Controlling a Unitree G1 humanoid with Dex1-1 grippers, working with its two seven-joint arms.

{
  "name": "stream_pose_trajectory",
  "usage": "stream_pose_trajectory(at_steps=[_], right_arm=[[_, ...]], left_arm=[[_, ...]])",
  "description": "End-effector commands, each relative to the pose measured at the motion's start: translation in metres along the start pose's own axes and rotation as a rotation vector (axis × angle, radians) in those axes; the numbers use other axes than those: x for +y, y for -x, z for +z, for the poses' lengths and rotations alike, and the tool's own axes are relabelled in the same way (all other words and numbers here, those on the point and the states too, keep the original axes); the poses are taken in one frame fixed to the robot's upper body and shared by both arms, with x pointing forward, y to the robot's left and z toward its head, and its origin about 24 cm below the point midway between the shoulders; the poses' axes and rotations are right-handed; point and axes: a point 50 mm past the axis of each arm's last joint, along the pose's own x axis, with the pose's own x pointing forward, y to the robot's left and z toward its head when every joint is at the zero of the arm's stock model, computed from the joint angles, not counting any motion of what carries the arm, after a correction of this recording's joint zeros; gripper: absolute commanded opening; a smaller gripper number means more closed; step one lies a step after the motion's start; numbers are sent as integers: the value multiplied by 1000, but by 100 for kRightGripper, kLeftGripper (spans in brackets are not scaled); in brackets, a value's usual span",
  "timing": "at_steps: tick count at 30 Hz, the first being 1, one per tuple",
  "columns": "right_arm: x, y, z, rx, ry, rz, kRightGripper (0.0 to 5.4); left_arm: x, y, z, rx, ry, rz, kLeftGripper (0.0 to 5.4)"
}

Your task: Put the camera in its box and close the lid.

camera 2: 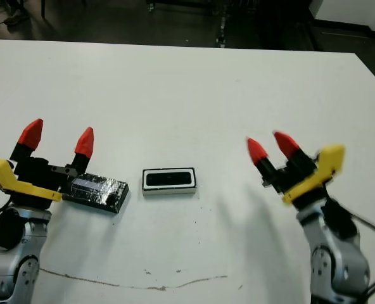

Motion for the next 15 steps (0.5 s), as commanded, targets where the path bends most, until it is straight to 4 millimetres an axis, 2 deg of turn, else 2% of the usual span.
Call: stream_pose_trajectory(at_steps=[1, 4, 10, 15], right_arm=[[0, 11, -2, -42, -6, -65, 278], [1, 13, -3, -44, -3, -94, 234], [4, 12, -5, -38, -4, -112, 133], [5, 11, -6, -39, 4, -108, 66]], left_arm=[[10, -4, 14, 56, -62, -148, 540], [21, -10, 24, 97, -95, -279, 540], [49, -29, 54, 225, -311, -606, 540], [64, -49, 74, 388, -469, -900, 540]])
